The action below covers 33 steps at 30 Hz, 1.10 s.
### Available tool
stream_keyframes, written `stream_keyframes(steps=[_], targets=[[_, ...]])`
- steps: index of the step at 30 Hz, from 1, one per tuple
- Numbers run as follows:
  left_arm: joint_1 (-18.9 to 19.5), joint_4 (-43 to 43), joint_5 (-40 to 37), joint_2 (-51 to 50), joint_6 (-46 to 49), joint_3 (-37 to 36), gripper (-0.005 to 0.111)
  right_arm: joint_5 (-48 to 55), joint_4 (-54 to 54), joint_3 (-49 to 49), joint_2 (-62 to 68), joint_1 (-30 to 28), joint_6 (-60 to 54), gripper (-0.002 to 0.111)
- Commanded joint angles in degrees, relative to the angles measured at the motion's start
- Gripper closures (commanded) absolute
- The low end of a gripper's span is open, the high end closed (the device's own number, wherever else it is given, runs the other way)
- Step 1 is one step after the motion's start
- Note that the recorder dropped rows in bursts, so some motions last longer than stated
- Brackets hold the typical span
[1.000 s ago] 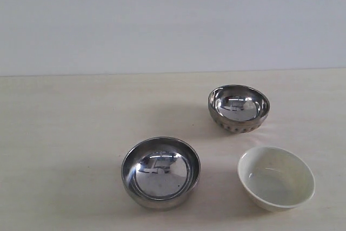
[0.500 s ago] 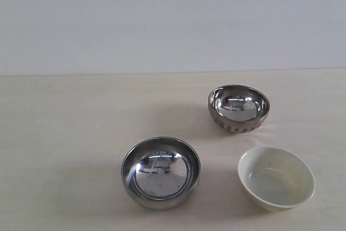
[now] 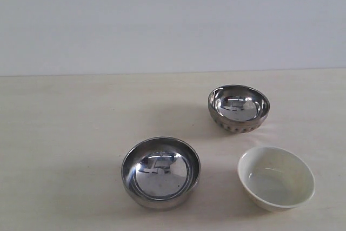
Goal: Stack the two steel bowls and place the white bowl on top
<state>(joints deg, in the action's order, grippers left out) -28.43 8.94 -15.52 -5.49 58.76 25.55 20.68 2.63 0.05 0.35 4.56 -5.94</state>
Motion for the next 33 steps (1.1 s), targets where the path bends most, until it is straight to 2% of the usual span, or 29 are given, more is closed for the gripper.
stream_keyframes(steps=[1,10,13,16,23,29,33], targets=[[-0.13,-0.04,0.07,0.12,0.08,-0.30,0.103,-0.27,-0.26,-0.05,-0.35,0.03,-0.22,0.108],[-0.13,-0.04,0.07,0.12,0.08,-0.30,0.103,-0.27,-0.26,-0.05,-0.35,0.03,-0.22,0.108],[1.99,-0.04,0.07,0.12,0.08,-0.30,0.103,-0.27,-0.26,-0.05,-0.35,0.03,-0.22,0.108],[7.59,-0.04,0.07,0.12,0.08,-0.30,0.103,-0.27,-0.26,-0.05,-0.35,0.03,-0.22,0.108],[23.94,-1.45,0.07,0.12,0.08,-0.30,0.103,-0.27,-0.26,-0.05,-0.35,0.03,-0.22,0.108],[32.21,-17.30,0.60,0.12,0.08,-1.16,0.103,-0.27,-0.26,-0.05,-0.35,0.03,-0.22,0.108],[33.95,-17.81,0.70,0.12,0.08,-3.49,0.103,-0.27,-0.26,-0.05,-0.35,0.03,-0.22,0.108]])
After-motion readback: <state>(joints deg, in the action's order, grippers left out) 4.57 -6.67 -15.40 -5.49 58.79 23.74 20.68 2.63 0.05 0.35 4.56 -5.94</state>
